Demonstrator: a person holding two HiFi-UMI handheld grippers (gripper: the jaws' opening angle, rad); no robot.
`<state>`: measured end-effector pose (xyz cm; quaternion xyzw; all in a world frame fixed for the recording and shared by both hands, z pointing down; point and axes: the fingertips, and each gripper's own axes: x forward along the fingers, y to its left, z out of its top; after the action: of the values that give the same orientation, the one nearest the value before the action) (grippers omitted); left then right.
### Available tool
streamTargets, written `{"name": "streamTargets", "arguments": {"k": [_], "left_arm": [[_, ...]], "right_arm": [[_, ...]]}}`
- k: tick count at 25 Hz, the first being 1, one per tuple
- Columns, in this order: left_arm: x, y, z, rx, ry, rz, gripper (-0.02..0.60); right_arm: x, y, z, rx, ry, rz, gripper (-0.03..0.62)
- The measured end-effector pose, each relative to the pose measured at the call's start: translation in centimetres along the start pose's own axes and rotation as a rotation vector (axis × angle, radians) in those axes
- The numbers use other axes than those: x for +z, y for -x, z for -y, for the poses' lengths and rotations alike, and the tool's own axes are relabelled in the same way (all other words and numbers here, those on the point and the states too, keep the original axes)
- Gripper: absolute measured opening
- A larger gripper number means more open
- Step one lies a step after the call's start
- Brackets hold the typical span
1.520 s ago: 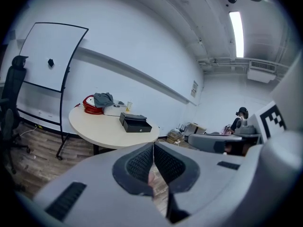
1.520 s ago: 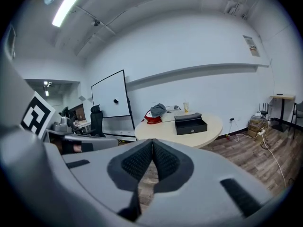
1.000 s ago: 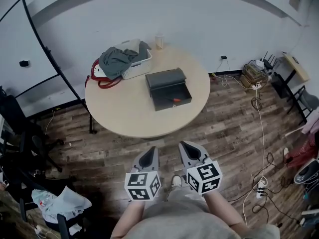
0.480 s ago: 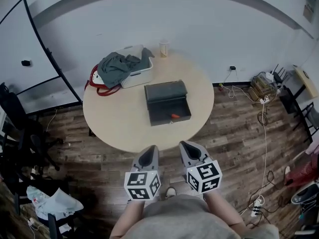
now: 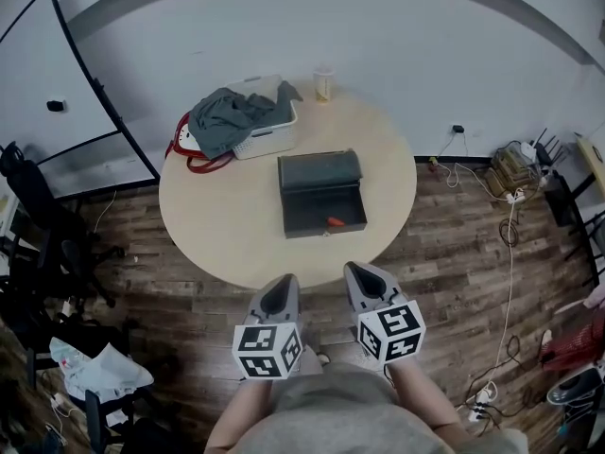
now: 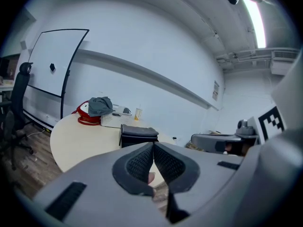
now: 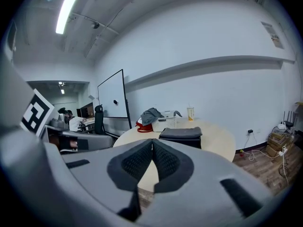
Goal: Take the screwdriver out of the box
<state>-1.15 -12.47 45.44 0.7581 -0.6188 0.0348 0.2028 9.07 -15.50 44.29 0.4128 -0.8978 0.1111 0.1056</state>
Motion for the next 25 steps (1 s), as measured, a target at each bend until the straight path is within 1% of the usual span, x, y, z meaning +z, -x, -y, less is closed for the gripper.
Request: {"name": "streamTargets", "arguments": {"k": [6,11,17,25], "left_arm": [[0.1,-1.8,-1.6,0.024,0.006,-0.014,0.003],[0.4,-4.5,-2.8,0.017,0.009,-0.019,0.003],[1.5,-8.1,-3.8,-0.005,0.014,-0.031,0.003],[2.8,-12.3,-7.0,0.002,0.024,-0.073,0.004]], "right_arm": [[-0.6,-1.9,1.9,-0.01,-0.012,-0.024,0.002],[-0.6,-4.1,3.1,-0.017,0.007,-0.048,0.002],[-0.5,-7.6,5.0,-0.011,0.04,-0.103,0.002],[-0.6,-13.3,7.7,-0.009,0.058,-0.189,0.002]]}}
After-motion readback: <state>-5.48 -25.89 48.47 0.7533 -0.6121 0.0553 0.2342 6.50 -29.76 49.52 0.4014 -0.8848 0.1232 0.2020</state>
